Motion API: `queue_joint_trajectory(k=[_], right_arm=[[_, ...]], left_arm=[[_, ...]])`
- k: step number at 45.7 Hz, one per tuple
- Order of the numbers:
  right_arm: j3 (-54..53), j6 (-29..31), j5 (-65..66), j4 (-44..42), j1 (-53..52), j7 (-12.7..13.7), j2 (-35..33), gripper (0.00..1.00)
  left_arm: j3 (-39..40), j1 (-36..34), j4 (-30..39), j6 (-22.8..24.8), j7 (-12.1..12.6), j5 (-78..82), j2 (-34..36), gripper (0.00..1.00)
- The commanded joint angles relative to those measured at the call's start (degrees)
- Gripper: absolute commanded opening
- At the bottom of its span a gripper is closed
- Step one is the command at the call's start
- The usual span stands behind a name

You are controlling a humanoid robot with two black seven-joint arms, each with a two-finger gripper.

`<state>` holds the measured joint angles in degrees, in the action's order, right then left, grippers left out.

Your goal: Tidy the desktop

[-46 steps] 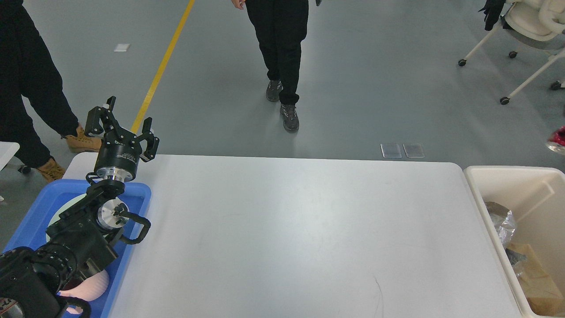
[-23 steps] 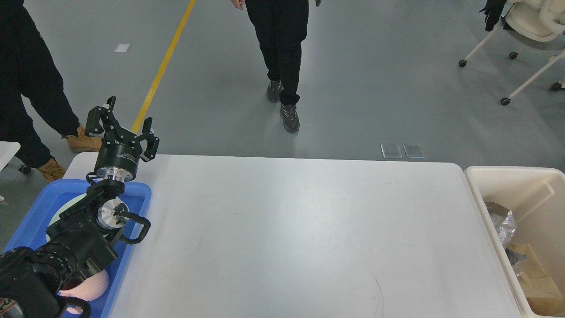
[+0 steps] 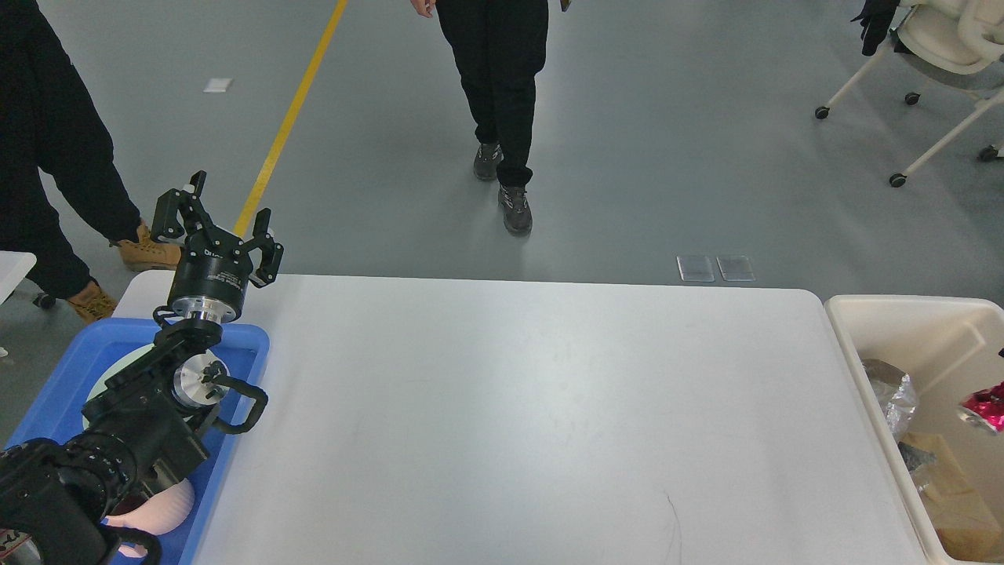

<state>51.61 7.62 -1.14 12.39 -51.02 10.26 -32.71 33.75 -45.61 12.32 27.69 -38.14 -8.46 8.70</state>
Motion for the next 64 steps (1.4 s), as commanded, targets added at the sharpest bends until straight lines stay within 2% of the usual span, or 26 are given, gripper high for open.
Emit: queue_joint_trajectory(k=[1,6,10,23,25,28,34,39,42,54,60,64], right_arm=[[-0.1,0.1,0.0,0.0,-0.2,0.0,0.1,1.00],[-1.7,-0.1,-0.1,-0.1,-0.7,0.0,0.3,1.00],[-7.7,-0.4,-0.2,-0.2,-2.1,-0.3,0.5,1.00],[-43.3,-0.1,-0.2,-1.1,-9.1,-0.9,3.0,1.00],[-48.2,-0.1,-0.2,-1.1,-9.4,-1.9,4.3,1.00],[-55.7,-0.1,-0.3,-1.1,-9.4,-4.9,5.5,1.00],[-64.3,-0.2,-0.3,-0.6,-8.8,-13.3,7.6,1.00],[-69.2,-0.2,-0.4,-0.6,-7.8,-22.2,8.9,1.00],[-75.1,-0.1,-0.5,-0.4,-6.4,-25.5,10.3,1.00],[-95.4,0.9,-0.4,8.2,-1.1,-26.5,11.6,1.00],[-99.5,1.6,-0.4,14.7,3.1,-26.5,11.5,1.00],[-100.0,2.0,-0.4,16.1,4.7,-26.5,11.5,1.00]], left_arm=[[0.0,0.0,0.0,0.0,0.0,0.0,0.0,0.96],[0.0,0.0,0.0,0.0,0.0,0.0,0.0,0.96],[0.0,0.0,0.0,0.0,0.0,-0.1,0.0,0.96],[0.0,0.0,0.0,0.0,0.0,-0.1,0.0,0.96],[0.0,0.0,0.0,0.0,0.0,0.0,0.0,0.96],[0.0,0.0,0.0,0.0,0.0,0.0,0.0,0.96],[0.0,0.0,0.0,0.0,0.0,0.0,0.0,0.96],[0.0,0.0,0.0,0.0,0.0,0.0,0.0,0.96],[0.0,0.0,0.0,0.0,0.0,0.0,0.0,0.96],[0.0,0.0,0.0,0.0,0.0,-0.1,0.0,0.96],[0.0,0.0,0.0,0.0,0.0,-0.1,0.0,0.96],[0.0,0.0,0.0,0.0,0.0,0.0,0.0,0.96]])
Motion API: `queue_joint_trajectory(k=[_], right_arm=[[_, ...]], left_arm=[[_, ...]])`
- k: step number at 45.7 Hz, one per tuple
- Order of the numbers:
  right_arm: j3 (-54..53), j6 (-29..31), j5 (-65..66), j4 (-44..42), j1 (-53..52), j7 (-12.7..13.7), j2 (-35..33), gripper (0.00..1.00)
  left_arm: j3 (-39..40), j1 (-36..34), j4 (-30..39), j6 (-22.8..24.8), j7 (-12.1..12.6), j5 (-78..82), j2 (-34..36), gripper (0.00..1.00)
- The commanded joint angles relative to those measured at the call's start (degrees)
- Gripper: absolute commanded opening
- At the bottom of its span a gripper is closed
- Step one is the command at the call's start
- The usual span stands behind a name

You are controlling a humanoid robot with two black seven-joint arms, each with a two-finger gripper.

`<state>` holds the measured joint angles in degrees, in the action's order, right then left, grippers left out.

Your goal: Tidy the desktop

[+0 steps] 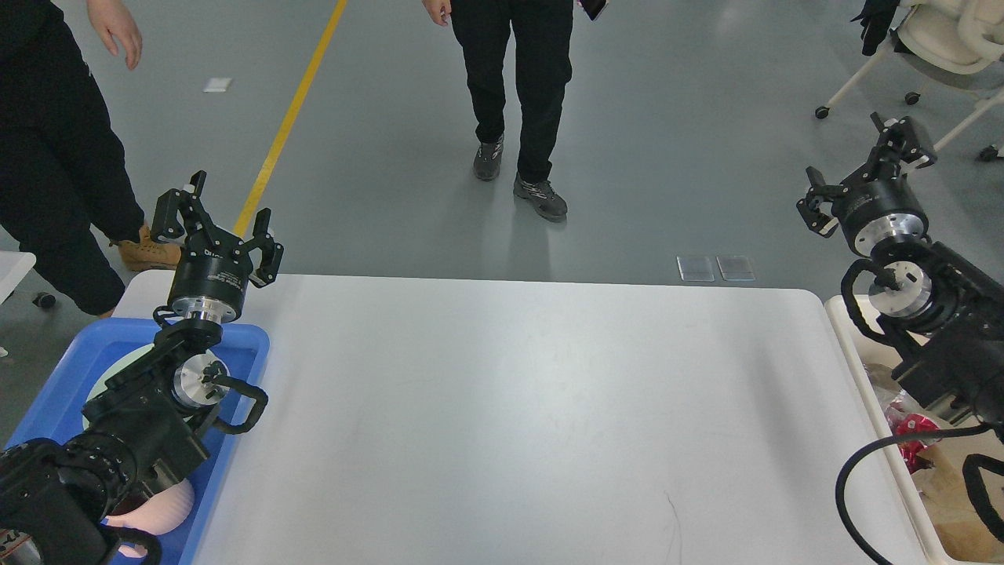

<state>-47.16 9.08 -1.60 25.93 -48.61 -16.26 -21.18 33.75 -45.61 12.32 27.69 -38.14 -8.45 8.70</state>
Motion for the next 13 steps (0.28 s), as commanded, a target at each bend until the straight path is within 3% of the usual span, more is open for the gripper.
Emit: queue_joint_trajectory(k=[1,13], right_arm=[[-1.4,0.8,0.0,2.6,2.6,0.0,0.0,1.00],[-1.4,3.6,0.0,2.6,4.7,-0.3,0.0,1.00]], left_arm=[[0.0,0.0,0.0,0.0,0.0,0.0,0.0,0.96],[0.0,0.0,0.0,0.0,0.0,-0.1,0.0,0.96]])
